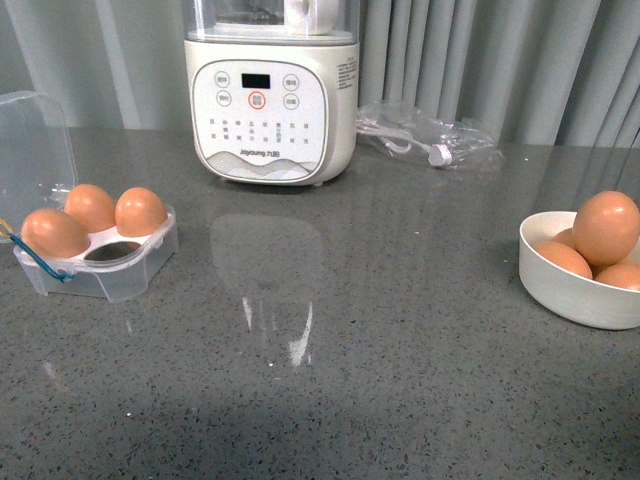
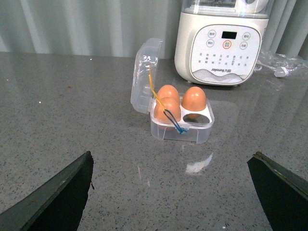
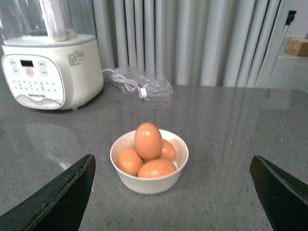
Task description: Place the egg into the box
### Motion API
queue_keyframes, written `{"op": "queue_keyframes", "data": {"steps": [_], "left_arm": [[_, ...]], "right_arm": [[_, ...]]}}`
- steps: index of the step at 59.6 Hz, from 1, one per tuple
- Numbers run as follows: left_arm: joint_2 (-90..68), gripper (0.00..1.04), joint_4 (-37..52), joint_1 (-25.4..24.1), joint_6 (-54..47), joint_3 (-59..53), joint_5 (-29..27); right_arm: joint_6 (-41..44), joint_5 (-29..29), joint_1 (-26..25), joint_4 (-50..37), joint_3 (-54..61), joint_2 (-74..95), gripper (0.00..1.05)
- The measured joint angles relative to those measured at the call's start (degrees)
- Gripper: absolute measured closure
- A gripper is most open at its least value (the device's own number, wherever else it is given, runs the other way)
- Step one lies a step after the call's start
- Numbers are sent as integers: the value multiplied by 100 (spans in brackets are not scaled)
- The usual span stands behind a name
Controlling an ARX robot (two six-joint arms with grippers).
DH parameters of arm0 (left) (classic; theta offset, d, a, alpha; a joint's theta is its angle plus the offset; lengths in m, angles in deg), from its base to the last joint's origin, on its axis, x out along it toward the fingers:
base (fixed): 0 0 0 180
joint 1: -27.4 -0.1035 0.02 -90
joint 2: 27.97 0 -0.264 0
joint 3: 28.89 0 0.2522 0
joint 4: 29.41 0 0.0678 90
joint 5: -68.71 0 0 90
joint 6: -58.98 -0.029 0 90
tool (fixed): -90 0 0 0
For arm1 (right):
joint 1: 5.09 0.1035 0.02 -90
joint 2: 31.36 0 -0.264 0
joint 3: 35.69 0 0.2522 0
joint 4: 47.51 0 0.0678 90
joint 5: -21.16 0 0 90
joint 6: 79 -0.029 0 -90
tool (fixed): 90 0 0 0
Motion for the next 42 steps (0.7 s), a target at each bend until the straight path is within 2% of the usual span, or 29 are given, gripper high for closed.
{"op": "queue_keyframes", "data": {"steps": [7,13,30,42], "left_arm": [[0,7,0,0,0,0,0],[0,7,0,0,2,0,0],[0,7,0,0,0,0,0],[0,7,0,0,2,0,0]], "right_arm": [[-70,177,35,-833,-752,1648,7],[-131,212,101,-839,-1478,2782,7],[149,2,240,566,-3436,4874,7],[350,35,142,870,-3735,5414,7]]}}
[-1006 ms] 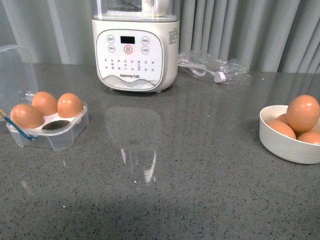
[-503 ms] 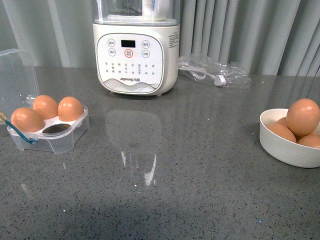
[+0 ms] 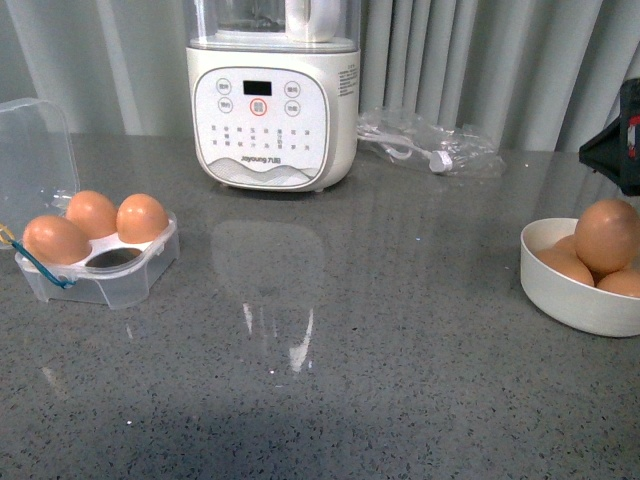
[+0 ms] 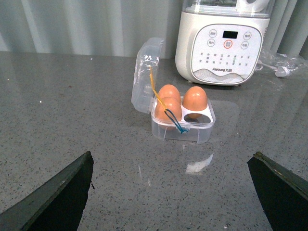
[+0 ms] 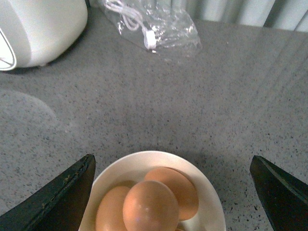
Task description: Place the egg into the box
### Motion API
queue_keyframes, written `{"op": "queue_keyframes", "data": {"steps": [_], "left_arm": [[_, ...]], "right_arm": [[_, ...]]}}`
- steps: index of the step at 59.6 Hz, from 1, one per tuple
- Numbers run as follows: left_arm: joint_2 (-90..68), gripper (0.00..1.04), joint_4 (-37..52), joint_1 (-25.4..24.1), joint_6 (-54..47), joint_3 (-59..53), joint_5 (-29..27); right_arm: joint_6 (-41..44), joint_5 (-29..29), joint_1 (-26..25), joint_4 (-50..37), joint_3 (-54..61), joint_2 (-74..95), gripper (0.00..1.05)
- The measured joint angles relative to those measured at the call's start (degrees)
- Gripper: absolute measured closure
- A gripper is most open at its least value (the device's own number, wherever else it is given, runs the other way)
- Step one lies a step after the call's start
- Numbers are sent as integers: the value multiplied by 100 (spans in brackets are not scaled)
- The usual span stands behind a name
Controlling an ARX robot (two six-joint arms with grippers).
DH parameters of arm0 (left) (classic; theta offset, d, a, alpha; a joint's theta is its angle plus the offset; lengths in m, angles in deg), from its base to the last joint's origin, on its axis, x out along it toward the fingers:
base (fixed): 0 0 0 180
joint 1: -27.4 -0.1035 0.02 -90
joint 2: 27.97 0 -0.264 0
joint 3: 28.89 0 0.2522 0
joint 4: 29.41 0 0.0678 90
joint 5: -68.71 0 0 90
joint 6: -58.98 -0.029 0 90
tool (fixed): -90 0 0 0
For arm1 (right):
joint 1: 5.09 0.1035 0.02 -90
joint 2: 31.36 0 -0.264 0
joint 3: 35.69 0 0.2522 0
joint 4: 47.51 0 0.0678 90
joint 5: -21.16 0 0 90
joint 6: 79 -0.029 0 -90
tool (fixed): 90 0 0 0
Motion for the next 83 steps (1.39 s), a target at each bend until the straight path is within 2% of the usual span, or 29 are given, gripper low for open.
{"op": "queue_keyframes", "data": {"steps": [29,72,83], "left_arm": [[0,7,0,0,0,0,0],[0,7,0,0,0,0,0],[0,7,0,0,0,0,0]], "right_arm": [[-57,302,-133,-535,730,256,7],[-44,568,-114,-1067,562,645,8],[-39,568,-79,-1067,562,636,34]]}}
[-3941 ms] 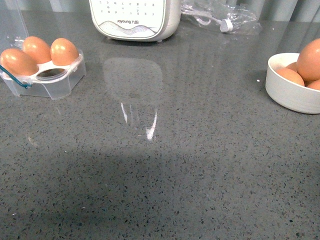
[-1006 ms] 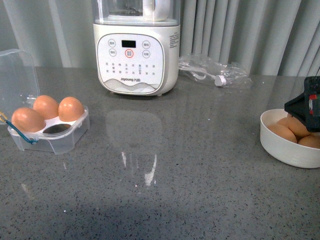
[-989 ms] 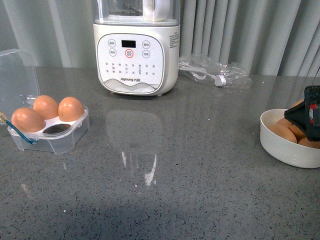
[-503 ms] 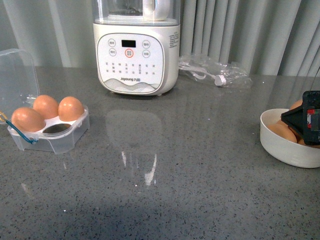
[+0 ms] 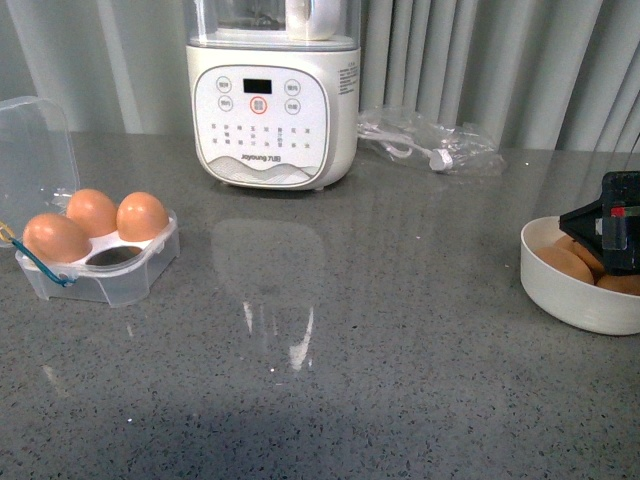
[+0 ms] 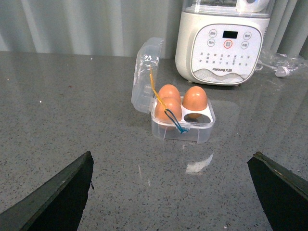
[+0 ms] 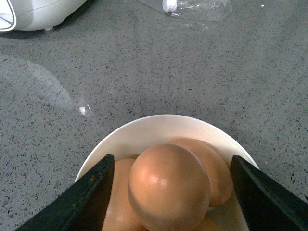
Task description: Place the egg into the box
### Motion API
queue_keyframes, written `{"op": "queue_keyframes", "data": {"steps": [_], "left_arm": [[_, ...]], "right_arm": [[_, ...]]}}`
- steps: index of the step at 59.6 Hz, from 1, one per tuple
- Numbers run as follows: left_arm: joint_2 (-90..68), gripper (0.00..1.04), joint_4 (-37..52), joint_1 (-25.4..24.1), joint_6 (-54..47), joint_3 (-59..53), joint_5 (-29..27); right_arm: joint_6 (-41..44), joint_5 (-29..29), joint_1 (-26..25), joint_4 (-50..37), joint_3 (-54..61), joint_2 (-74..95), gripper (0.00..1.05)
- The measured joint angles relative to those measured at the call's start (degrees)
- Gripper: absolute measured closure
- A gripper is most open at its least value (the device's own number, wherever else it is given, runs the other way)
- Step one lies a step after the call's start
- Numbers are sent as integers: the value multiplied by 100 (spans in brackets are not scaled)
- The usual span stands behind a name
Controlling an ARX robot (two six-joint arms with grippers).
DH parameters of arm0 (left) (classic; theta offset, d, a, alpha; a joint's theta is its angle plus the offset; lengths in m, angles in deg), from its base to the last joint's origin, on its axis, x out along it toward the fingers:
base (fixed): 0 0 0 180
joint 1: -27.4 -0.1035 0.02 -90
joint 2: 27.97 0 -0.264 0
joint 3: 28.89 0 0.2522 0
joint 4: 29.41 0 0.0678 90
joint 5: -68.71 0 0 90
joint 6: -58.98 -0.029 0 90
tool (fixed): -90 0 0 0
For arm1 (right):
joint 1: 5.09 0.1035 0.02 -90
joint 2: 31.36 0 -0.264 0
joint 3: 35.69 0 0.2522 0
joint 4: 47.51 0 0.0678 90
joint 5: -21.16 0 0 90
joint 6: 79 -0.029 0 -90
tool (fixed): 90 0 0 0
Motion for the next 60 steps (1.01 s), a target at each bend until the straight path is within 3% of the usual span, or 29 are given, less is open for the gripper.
{"op": "queue_keyframes", "data": {"steps": [10,14,40,51,60], "left_arm": [[0,7,0,0,-2,0,0],[0,7,0,0,-2,0,0],[0,7,0,0,-2,0,0],[0,7,0,0,0,0,0],[0,7,0,0,-2,0,0]], "right_arm": [[39,4,4,2,4,-4,59],[39,20,2,11,4,-13,63],[70,-11,87,426,-352,-507,64],[48,76,586,448,-1176,-551,64],[79,568,1224,448,-1847,-369,64]]}}
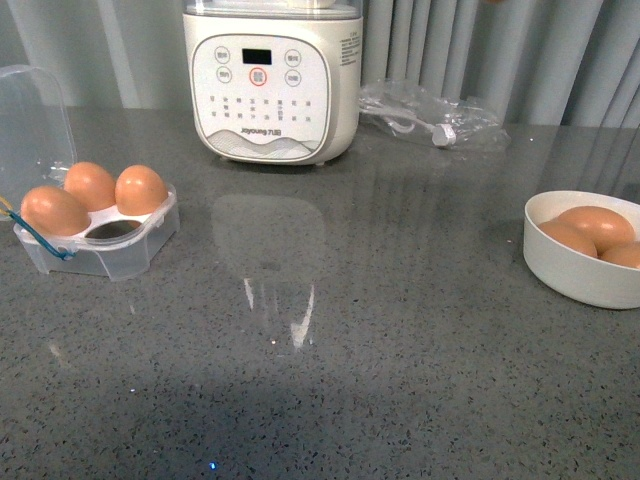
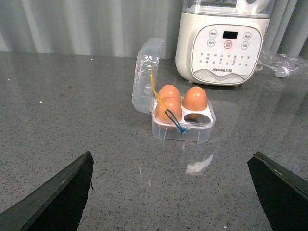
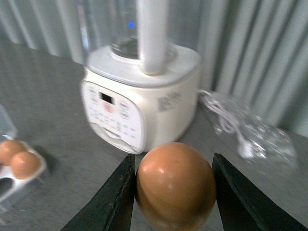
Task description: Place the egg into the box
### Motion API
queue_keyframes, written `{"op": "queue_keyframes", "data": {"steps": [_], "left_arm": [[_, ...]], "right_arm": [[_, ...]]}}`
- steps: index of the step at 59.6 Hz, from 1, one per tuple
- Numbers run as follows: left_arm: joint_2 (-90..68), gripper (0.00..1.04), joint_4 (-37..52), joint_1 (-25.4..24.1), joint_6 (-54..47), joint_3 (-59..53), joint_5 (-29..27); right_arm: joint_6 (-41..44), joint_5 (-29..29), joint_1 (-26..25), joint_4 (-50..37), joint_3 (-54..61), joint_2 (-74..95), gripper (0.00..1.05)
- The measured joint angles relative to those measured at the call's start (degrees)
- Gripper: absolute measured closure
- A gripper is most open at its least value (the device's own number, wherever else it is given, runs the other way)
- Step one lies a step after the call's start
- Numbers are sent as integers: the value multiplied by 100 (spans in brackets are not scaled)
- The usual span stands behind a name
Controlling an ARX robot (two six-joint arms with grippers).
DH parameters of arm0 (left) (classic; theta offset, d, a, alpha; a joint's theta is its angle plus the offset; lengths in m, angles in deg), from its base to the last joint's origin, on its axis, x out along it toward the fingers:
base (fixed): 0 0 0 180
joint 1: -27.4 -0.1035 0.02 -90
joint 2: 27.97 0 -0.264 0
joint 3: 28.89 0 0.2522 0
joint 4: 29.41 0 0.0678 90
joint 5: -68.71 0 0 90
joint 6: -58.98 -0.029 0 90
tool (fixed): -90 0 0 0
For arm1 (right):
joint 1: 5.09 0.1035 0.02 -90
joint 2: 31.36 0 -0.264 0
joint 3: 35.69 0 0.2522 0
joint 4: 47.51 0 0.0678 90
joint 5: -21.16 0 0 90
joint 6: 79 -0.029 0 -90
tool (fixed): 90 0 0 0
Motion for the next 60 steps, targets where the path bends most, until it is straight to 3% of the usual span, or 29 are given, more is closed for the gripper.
{"op": "queue_keyframes", "data": {"steps": [11,22,60], "left_arm": [[0,7,0,0,0,0,0],[0,7,0,0,2,0,0],[0,7,0,0,2,0,0]], "right_arm": [[304,852,863,103,-520,713,64],[435,1504,1274,-77,-800,1565,64],[522,1641,2214,-238,-1716,2833,64]]}}
